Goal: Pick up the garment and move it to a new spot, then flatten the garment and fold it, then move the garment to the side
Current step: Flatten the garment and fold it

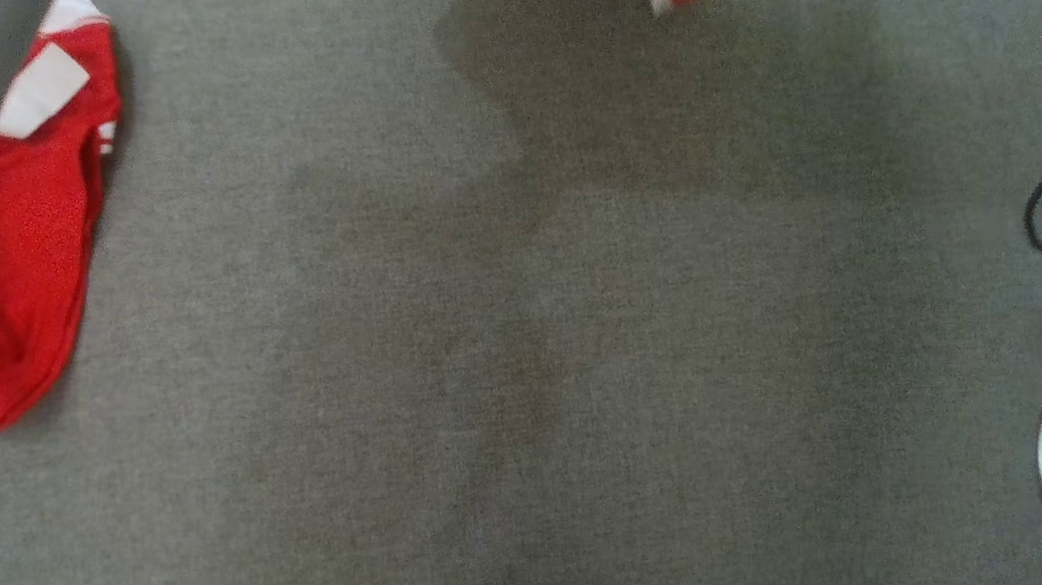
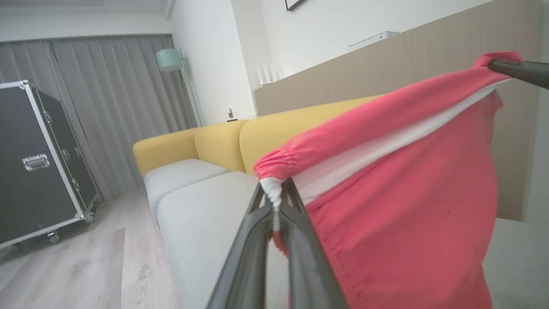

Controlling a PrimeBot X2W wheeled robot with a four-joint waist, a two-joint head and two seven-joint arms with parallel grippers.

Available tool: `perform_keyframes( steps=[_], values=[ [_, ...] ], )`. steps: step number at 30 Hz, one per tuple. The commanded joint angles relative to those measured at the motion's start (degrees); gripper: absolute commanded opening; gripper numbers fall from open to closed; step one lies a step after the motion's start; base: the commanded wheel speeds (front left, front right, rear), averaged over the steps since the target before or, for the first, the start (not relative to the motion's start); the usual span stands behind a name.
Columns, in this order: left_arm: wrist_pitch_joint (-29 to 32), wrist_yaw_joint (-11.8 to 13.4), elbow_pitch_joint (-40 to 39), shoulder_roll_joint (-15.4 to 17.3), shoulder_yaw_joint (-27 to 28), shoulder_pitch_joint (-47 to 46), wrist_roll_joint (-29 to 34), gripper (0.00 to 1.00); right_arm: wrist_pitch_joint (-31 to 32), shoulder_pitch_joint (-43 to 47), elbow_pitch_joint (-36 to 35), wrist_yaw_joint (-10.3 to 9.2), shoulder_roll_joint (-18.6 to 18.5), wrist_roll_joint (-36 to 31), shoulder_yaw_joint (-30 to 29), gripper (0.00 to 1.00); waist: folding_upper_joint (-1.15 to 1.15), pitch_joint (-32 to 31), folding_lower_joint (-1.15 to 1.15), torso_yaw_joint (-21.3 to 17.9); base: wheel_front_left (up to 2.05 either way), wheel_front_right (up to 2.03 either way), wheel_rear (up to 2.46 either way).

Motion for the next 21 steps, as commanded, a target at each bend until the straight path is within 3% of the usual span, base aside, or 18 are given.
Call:
perform_keyframes(
  steps=[1, 5, 10, 21],
  values=[
    [-1.6, 0.2, 0.7, 1.9, 2.3, -5.6, 0.9, 0.00, -0.8, -3.4, -1.2, -0.04, 0.3, -1.0, -1.7, 0.00, 0.00, 2.1, -0.03, -0.6, 0.00, 0.00, 0.00],
    [-4.4, 0.2, 4.2, -0.8, 1.5, -7.1, 1.6, 0.00, -1.0, -2.1, 0.5, -0.04, 0.3, -0.9, -2.1, 0.00, 0.00, 3.3, -0.03, 0.2, 0.00, 0.00, 0.00],
    [-4.9, 0.1, 3.3, -2.7, 0.4, -1.8, 0.0, 0.00, -1.0, 4.0, 3.5, -0.04, 0.3, -1.1, -0.8, 0.00, 0.00, 3.8, -0.03, 1.3, 0.00, 0.00, 0.00],
    [-5.0, 0.1, -6.0, 1.4, -1.7, 19.8, -1.6, 0.00, -1.0, 16.2, 12.1, -0.04, -1.6, -0.4, 2.5, 0.00, 0.00, -4.2, -0.03, 2.3, 0.00, 0.00, 0.00]
  ],
)
